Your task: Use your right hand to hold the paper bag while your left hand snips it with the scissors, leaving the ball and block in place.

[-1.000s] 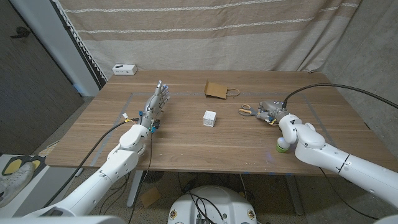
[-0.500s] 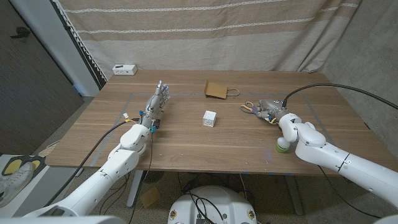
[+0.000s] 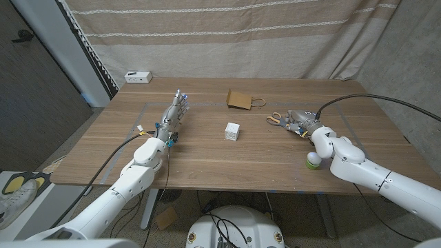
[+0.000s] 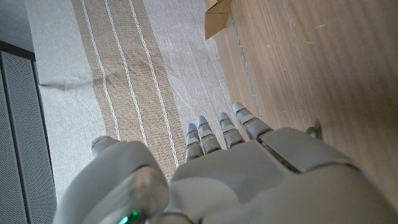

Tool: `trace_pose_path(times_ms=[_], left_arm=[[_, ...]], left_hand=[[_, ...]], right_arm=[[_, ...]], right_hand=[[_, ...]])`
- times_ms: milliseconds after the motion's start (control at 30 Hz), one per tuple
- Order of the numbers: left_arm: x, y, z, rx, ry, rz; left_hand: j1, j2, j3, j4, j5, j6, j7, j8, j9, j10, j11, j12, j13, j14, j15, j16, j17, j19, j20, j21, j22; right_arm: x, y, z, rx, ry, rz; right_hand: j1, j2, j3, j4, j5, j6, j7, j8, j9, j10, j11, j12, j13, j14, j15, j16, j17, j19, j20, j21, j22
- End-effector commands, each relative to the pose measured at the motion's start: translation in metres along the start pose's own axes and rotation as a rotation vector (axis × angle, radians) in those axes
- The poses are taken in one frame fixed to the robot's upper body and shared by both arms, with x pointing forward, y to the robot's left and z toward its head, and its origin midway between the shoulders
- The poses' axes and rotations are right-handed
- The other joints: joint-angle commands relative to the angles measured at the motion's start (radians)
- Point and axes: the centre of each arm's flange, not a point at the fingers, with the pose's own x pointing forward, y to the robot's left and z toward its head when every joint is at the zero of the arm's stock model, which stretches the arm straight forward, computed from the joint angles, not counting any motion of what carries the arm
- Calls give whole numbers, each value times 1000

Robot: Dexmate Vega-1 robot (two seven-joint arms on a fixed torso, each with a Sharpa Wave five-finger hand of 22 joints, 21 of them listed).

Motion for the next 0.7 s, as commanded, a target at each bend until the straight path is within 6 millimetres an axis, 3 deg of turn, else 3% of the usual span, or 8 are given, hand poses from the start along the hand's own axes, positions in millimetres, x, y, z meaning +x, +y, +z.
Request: trace_pose_path(times_ms=[33,700], left_arm=[[-2,1,-1,-8,-3,-1],[1,5,-3,-15,-5,1]], left_hand=[[2,6,0,8,4,7,3,3,1,9,1,5,0,3,-146,4,2,9,-94,-3,3],[1,6,0,9,3,7,3,2,1,10,1,5,0,3,-146,3,2,9,-96,-3,3]], right_arm=[[-9,-8,-1,63,-45,-66],[-16,-37,5,165,-109,-170]], right_hand=[[79,65,55,-39,-8,18,-20,-4,-14,29,-44,12,112,-12,-123,8,18,-20,-136,26,7],[76,58,62,-35,-16,40,-37,-13,-46,38,-54,22,111,-15,-123,-1,34,-52,-132,76,12]])
